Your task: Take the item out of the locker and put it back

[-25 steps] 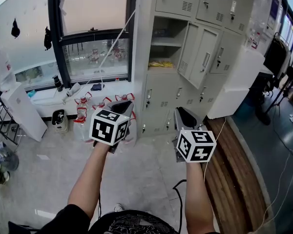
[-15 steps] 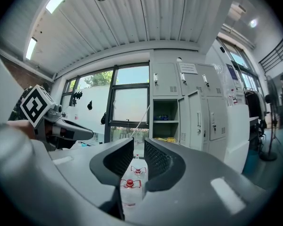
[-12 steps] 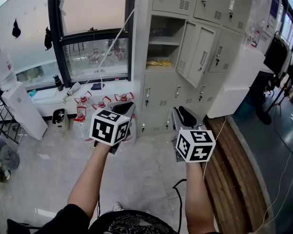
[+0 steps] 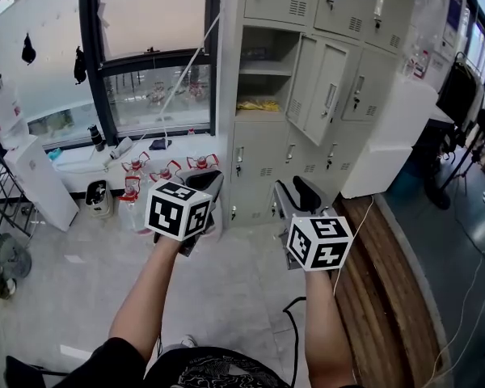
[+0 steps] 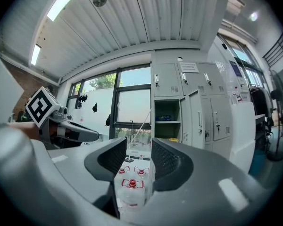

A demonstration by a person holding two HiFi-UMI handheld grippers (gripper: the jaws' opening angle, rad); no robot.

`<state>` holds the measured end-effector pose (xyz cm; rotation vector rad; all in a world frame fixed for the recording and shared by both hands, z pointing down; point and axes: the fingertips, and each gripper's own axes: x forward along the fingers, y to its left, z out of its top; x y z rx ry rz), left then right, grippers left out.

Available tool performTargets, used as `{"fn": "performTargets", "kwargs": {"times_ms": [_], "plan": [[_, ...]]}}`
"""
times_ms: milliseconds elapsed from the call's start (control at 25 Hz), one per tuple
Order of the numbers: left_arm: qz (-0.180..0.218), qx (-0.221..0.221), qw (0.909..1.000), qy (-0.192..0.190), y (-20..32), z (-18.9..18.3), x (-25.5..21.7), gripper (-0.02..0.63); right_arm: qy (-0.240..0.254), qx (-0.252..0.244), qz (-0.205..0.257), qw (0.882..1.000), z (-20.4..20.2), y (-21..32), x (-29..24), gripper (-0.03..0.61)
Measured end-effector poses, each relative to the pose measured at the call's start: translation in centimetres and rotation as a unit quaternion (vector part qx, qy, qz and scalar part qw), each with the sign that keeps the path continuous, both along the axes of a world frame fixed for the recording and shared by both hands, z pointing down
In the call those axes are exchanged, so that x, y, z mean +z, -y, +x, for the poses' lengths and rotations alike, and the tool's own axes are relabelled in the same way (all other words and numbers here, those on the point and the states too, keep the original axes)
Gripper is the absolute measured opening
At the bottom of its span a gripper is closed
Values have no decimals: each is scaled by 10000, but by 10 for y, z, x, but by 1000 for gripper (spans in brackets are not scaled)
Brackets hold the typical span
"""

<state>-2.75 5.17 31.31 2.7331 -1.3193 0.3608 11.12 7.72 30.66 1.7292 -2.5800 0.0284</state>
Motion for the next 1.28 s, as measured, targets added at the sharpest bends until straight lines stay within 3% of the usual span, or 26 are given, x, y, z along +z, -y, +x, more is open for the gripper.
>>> {"fn": "performTargets", "kwargs": {"times_ms": [280, 800, 1280], "plan": [[162, -43, 9987, -478, 0, 11, -9, 2, 95, -250, 92, 9996, 7, -1, 2, 248], [-26, -12, 9998, -203, 34, 22, 11, 2, 65, -353, 23, 9994, 15, 36, 14, 311], [-95, -154, 9998, -112, 140, 2, 25, 2, -228, -329, -75, 9992, 4, 136, 21, 312]]}}
